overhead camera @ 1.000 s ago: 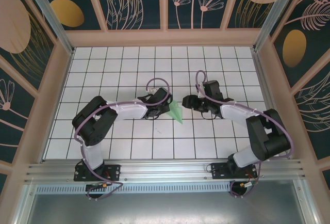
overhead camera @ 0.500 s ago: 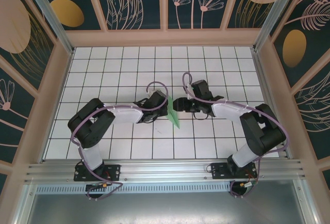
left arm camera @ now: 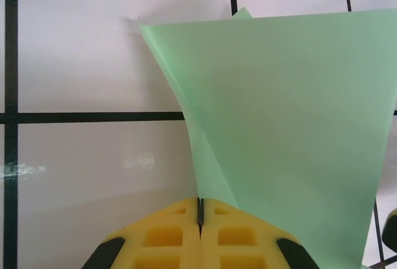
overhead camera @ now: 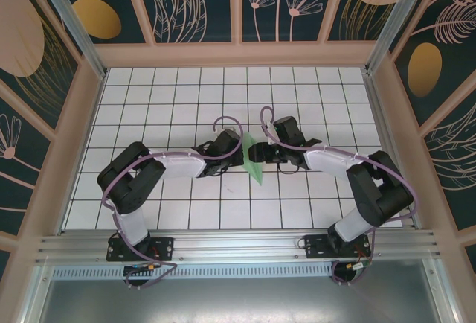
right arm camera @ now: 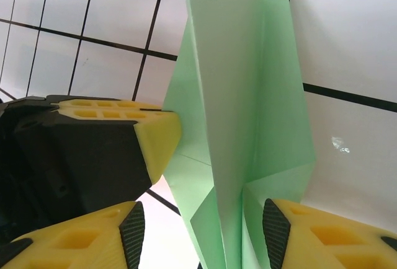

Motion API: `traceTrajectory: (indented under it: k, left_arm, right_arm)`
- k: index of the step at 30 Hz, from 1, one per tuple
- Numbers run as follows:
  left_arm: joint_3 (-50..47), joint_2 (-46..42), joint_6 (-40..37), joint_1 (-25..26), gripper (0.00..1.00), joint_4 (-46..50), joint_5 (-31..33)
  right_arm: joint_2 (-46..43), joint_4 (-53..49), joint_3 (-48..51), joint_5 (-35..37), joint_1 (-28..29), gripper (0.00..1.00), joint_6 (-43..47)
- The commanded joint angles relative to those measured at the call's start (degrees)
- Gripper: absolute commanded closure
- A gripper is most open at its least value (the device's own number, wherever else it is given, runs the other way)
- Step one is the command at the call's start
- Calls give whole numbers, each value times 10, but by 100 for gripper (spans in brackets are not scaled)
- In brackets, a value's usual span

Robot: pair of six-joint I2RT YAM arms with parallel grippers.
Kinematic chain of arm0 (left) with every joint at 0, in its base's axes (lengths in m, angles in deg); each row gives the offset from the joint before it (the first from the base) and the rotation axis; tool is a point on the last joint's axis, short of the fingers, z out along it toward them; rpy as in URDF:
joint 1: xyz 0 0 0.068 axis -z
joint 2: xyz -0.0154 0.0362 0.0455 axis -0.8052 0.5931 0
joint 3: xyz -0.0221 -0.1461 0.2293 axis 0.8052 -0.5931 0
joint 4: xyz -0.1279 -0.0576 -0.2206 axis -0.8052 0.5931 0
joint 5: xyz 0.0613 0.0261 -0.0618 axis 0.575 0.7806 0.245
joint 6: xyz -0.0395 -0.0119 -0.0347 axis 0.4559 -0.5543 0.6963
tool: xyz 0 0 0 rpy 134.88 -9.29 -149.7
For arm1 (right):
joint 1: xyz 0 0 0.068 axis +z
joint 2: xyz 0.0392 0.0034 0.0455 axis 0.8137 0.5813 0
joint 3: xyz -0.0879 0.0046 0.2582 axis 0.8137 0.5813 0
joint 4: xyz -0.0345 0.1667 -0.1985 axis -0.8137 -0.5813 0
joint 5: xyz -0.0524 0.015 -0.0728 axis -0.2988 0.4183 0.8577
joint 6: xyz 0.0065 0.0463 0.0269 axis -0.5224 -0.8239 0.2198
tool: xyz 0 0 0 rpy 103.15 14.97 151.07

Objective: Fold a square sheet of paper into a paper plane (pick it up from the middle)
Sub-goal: Move the paper plane to the center of the table.

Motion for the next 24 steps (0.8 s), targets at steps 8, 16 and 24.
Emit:
traceTrajectory:
  k: [8,16,24]
  left_arm:
    - [-7,-8,-12,-3,100,-18,-7]
    - [-7,-7,-12,-3,100,-18,-7]
    - [-9,-6,-7,-3,100,-21,-9]
  right_arm:
    - [16,-10,-11,2,3,41,15]
    - [22,-6,-2,-17,5,41,14]
    - [21,-6,7,-17,9,42,10]
